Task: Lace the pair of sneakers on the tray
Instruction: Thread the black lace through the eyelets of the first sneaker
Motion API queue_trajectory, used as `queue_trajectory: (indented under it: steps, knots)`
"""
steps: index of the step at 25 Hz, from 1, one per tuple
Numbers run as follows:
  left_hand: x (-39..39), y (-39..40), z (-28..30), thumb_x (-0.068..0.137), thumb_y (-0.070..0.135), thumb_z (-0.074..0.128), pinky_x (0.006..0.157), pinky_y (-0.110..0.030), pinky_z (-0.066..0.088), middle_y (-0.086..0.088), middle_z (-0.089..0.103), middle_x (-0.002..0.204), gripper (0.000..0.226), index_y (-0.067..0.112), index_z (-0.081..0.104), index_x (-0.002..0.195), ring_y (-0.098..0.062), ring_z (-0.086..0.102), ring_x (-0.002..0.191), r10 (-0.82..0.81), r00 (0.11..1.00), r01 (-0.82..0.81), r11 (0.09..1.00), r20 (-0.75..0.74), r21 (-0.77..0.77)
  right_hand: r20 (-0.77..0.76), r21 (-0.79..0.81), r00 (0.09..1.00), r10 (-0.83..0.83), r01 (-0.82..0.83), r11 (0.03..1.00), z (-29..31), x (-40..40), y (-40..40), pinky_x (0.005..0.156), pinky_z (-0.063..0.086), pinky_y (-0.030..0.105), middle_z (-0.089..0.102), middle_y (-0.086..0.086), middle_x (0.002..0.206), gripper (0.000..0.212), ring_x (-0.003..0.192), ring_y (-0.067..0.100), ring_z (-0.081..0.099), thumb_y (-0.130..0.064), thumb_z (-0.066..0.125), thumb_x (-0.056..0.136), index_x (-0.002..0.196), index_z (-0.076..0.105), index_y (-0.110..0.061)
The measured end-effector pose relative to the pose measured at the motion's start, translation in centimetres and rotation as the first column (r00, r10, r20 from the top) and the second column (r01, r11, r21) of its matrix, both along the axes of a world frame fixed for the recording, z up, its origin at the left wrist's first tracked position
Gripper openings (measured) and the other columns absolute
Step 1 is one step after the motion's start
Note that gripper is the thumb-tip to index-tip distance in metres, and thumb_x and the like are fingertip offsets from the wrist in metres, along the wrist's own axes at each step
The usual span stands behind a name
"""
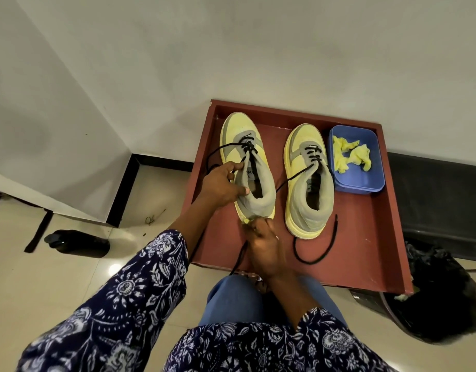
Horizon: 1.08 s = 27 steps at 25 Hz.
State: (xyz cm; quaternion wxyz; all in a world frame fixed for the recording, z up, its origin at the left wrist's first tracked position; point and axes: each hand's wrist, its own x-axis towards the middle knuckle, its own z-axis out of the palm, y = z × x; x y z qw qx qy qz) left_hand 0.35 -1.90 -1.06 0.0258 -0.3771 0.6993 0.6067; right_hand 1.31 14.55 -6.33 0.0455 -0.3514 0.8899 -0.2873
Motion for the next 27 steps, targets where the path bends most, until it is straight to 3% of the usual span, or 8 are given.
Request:
queue_trajectory:
  steps: [2, 7, 10, 13, 17, 20, 23, 27]
  knots:
    - [-0.1, 0.0, 0.0, 0.054, 0.015, 0.078, 0.087, -0.048, 0.053, -0.012, 0.059, 0.111, 0.069, 0.027, 0.057, 0.118, -0.031, 0.060, 0.102, 0.000, 1.000, 0.000, 1.000, -0.010, 0.025, 0.086, -0.047, 0.996, -0.028, 0.032, 0.998, 0.3, 0.2, 0.2, 0.066, 0.054, 0.044, 0.054, 0.010, 0.085, 0.005, 0.077, 0.035, 0.057, -0.007, 0.059, 0.083, 0.085, 0.061, -0.004]
    - [-0.5, 0.0, -0.4, 0.066, 0.001, 0.077, 0.083, -0.047, 0.055, -0.014, 0.057, 0.114, 0.062, 0.025, 0.058, 0.120, -0.032, 0.060, 0.103, 0.018, 1.000, -0.017, 0.999, -0.019, 0.049, -0.161, -0.129, 0.984, 0.076, -0.097, 0.987, 1.7, -0.3, -0.2, 0.056, 0.047, 0.025, 0.050, 0.005, 0.088, 0.015, 0.082, 0.014, 0.043, -0.010, 0.064, 0.077, 0.091, 0.065, -0.003]
    - [-0.5, 0.0, -0.5, 0.068, -0.002, 0.075, 0.078, -0.045, 0.057, -0.014, 0.057, 0.116, 0.063, 0.025, 0.057, 0.122, -0.032, 0.060, 0.103, 0.041, 0.999, -0.039, 0.997, -0.026, 0.073, -0.292, 0.033, 0.937, 0.193, -0.191, 0.981, 1.6, -0.3, 0.3, 0.062, 0.052, 0.032, 0.058, 0.012, 0.089, 0.042, 0.084, 0.021, 0.041, -0.016, 0.081, 0.056, 0.092, 0.063, -0.009]
    - [-0.5, 0.1, -0.5, 0.069, -0.004, 0.073, 0.078, -0.044, 0.058, -0.015, 0.056, 0.117, 0.063, 0.023, 0.056, 0.123, -0.032, 0.060, 0.104, 0.057, 0.998, -0.054, 0.995, -0.030, 0.086, -0.143, 0.020, 0.984, 0.109, -0.108, 0.994, 0.6, -0.2, 0.7, 0.069, 0.052, 0.039, 0.056, 0.012, 0.090, 0.020, 0.088, 0.031, 0.051, -0.021, 0.055, 0.083, 0.094, 0.056, -0.005]
    - [-0.6, 0.4, -1.1, 0.067, -0.001, 0.074, 0.081, -0.046, 0.057, -0.015, 0.057, 0.116, 0.063, 0.026, 0.058, 0.121, -0.032, 0.060, 0.103, 0.075, 0.997, -0.073, 0.995, -0.030, 0.062, -0.119, 0.123, 0.975, 0.188, -0.173, 0.977, -1.2, -0.1, 0.9, 0.080, 0.046, 0.043, 0.060, 0.017, 0.107, 0.036, 0.097, 0.035, 0.055, -0.023, 0.036, 0.093, 0.103, 0.064, -0.002]
    - [-0.7, 0.5, -1.4, 0.066, 0.001, 0.075, 0.085, -0.045, 0.055, -0.011, 0.058, 0.114, 0.064, 0.028, 0.058, 0.121, -0.029, 0.060, 0.102, 0.096, 0.995, -0.094, 0.994, -0.027, 0.057, -0.080, 0.064, 0.996, 0.037, -0.032, 0.997, -1.8, -0.3, 1.4, 0.077, 0.052, 0.041, 0.062, 0.014, 0.098, 0.034, 0.089, 0.032, 0.058, -0.029, 0.041, 0.088, 0.091, 0.068, -0.008]
    - [-0.7, 0.6, -1.2, 0.067, 0.000, 0.074, 0.084, -0.043, 0.056, -0.009, 0.057, 0.114, 0.064, 0.027, 0.058, 0.122, -0.029, 0.060, 0.103, 0.100, 0.994, -0.098, 0.994, -0.033, 0.056, 0.127, -0.072, 0.975, -0.184, 0.194, 0.978, 0.1, -0.6, 1.6, 0.082, 0.043, 0.010, 0.062, 0.015, 0.082, 0.020, 0.079, 0.014, 0.054, -0.004, 0.053, 0.076, 0.084, 0.072, -0.002]
    - [-0.8, 0.9, -0.5, 0.072, -0.003, 0.070, 0.057, -0.034, 0.056, -0.009, 0.057, 0.115, 0.060, 0.027, 0.057, 0.122, -0.033, 0.063, 0.096, 0.113, 0.994, -0.111, 0.989, -0.013, 0.095, 0.312, -0.356, 0.871, -0.379, 0.477, 0.804, 3.6, -1.3, 1.3, 0.073, 0.038, -0.001, 0.055, -0.004, 0.081, 0.016, 0.077, 0.009, 0.055, 0.001, 0.066, 0.079, 0.092, 0.073, -0.005]
